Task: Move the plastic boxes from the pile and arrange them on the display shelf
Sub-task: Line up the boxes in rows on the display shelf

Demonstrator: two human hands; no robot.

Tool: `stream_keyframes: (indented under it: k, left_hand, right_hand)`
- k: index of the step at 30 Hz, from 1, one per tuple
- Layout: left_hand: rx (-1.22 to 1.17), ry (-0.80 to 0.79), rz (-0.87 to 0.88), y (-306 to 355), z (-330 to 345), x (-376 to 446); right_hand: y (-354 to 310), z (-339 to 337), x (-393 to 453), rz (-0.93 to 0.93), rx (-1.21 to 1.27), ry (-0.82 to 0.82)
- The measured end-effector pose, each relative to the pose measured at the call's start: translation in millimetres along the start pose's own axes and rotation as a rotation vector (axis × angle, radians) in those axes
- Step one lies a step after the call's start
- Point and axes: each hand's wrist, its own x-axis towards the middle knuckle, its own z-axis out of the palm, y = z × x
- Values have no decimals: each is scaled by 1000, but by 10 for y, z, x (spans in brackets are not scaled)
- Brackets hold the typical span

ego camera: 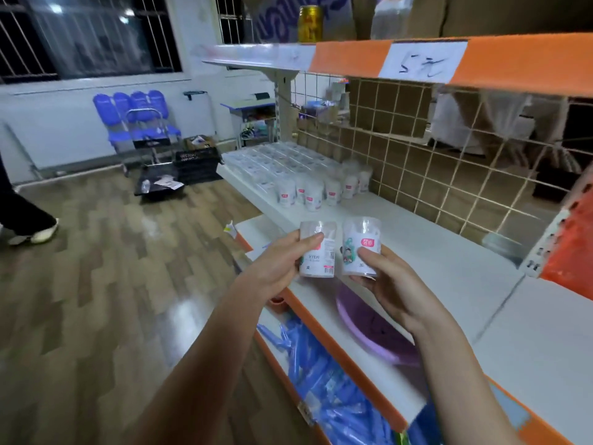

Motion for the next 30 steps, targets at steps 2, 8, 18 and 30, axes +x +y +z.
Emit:
stream_keyframes:
  k: [2,8,18,30]
  left_hand:
    - [53,-9,11,145,-213,285]
    - [177,-82,26,584,-678,1067]
    - [461,-259,-6,707,-1292,1957]
    - [1165,-475,322,498,-1733,2576]
  right_hand:
    - [-43,61,334,-31,-11,2]
    - [-184,144,1159,-64,-73,39]
    - [51,152,1805,-87,-74,286]
    - [343,383,2199,-118,-56,681]
